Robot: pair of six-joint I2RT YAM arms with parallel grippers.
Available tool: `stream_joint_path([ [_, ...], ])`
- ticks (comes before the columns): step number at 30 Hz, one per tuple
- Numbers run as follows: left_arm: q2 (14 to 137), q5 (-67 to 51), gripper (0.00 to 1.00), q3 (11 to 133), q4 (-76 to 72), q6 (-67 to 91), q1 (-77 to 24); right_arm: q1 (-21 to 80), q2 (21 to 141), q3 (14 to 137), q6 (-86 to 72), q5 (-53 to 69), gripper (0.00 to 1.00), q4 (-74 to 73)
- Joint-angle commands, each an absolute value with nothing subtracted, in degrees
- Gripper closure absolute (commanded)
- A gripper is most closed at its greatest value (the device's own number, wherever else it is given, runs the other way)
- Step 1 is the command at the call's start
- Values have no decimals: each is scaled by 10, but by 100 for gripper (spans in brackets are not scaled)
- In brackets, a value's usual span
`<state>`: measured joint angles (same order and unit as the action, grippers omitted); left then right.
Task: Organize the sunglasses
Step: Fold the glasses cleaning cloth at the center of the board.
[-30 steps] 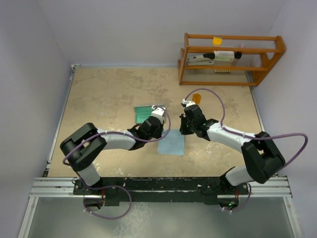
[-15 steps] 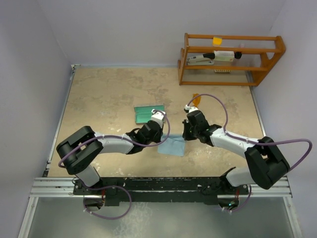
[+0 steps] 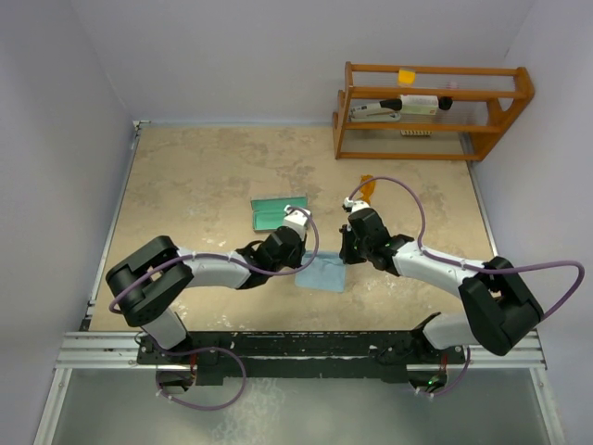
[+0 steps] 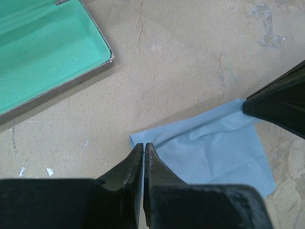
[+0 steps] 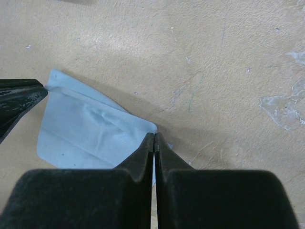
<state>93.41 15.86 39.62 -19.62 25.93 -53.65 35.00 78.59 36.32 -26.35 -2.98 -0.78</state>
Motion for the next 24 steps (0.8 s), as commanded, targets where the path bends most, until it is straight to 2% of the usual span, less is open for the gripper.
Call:
stream_joint_path([
  [1,938,156,100,399,-224,262,-542,355,780,367,-267,-27,100,3],
  [16,945,169,100,412,-217,255,-545,358,787,372,-267,-26,100,4],
  [19,953,166,87,418,-216,255,-546,359,787,372,-269,-27,100,4],
  [24,956,164,80,418,-220,254,-546,358,787,373,-269,-28,100,4],
])
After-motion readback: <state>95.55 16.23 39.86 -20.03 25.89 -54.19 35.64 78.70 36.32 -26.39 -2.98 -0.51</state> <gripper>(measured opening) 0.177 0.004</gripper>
